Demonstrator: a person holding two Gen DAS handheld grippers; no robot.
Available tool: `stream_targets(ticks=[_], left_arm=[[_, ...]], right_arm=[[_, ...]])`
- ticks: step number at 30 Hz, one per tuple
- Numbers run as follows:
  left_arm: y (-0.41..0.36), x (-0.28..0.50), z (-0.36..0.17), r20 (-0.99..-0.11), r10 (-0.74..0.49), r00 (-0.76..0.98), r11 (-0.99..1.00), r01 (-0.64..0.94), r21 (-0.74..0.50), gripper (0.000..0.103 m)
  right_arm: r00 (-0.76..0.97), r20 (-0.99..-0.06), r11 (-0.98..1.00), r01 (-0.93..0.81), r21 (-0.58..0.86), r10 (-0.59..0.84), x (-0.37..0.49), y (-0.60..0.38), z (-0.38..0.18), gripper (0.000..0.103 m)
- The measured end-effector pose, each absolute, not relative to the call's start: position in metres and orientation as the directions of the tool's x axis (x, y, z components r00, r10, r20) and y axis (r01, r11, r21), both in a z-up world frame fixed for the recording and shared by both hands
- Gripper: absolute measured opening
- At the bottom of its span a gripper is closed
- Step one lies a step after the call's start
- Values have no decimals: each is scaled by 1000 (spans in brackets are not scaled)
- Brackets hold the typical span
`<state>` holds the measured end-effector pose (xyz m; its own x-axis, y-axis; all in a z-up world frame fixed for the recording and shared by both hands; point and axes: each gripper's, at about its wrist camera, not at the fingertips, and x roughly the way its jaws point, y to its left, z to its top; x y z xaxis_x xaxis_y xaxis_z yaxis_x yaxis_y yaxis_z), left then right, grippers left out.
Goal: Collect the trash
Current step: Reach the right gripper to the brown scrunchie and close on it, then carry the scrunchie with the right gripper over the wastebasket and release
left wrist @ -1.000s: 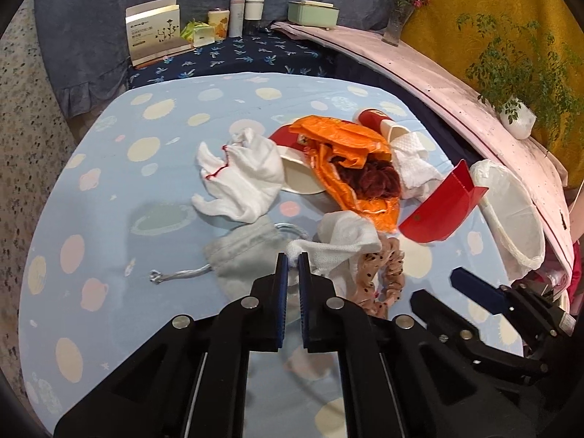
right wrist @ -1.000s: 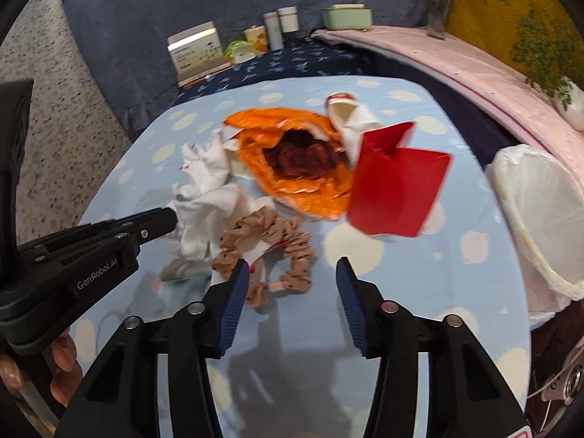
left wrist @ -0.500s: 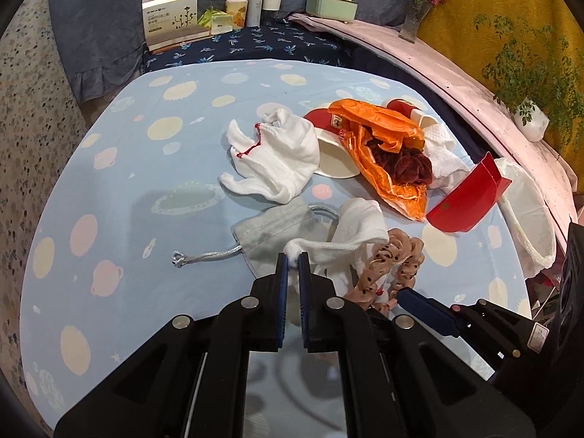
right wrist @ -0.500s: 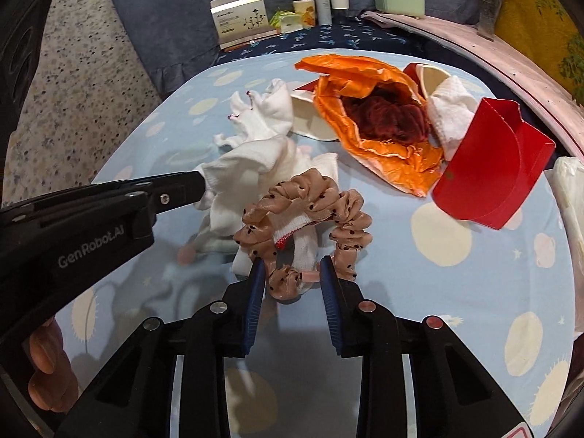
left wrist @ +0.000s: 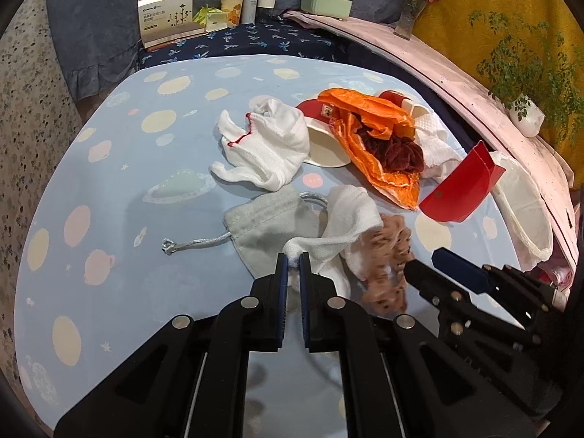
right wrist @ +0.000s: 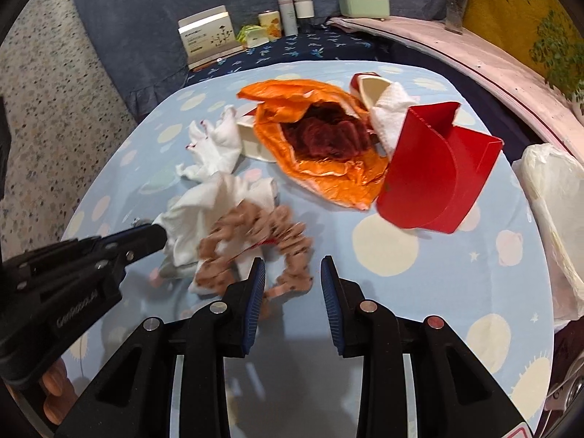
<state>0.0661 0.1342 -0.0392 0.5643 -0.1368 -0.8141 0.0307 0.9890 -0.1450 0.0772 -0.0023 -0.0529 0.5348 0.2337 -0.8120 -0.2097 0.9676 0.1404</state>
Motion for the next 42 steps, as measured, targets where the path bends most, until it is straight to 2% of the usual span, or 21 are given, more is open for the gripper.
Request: stream_targets(ticks=[1, 2, 3, 5, 10, 13, 15, 16, 18, 21, 23, 25, 32, 42], left_arm=[[133, 65, -38, -811, -137, 569, 989, 32, -145, 8], [132, 65, -37, -809, -137, 571, 989, 32, -145, 16], [131, 66, -37, -809, -138, 572, 989, 32, -146, 30], [129, 67, -35, -801, -133, 583, 989, 26, -145, 46], [118, 79, -37, -802, -139, 581, 990, 50, -135, 48], [116, 87, -41, -806, -138, 576, 990, 50, -134, 45], [115, 91, -44, -814, -151, 561, 988, 57, -144, 26], [114, 92, -45, -818, -156, 554, 987, 61, -146, 23], [113, 93, -45, -819, -162, 551, 986, 63, -152, 11], [113, 91, -45, -819, -157, 552, 987, 57, -150, 6], [115, 90, -44, -821, -154, 550, 987, 49, -153, 6], [116, 87, -40, -817, -164, 552, 985, 46, -167, 5], [102, 74, -13, -786, -186, 589, 982, 86, -168, 5], [40, 59, 30, -728, -259, 635, 964, 219, -152, 5]], right_arm=[[538, -810, 969, -203, 143, 233, 79, -5, -53, 31], [536, -811, 969, -198, 148, 233, 81, -6, -53, 31], [532, -813, 969, -195, 154, 237, 83, -7, -54, 31], [523, -818, 968, -196, 157, 238, 87, -7, -59, 31], [479, -837, 961, -205, 187, 265, 95, -4, -76, 31], [483, -830, 958, -203, 203, 278, 95, -4, -79, 30], [480, -828, 955, -209, 212, 289, 95, -4, -80, 24], [472, -828, 951, -212, 226, 302, 96, -4, -80, 18], [463, -826, 946, -209, 250, 321, 98, -4, -81, 18], [458, -818, 936, -211, 280, 348, 99, -2, -82, 16], [454, -818, 935, -208, 287, 352, 100, -3, -83, 10], [470, -813, 938, -203, 281, 345, 96, -6, -77, 9], [569, -763, 951, -154, 268, 307, 81, -38, -36, 8], [691, -691, 965, -37, 259, 212, 56, -116, 14, 8]])
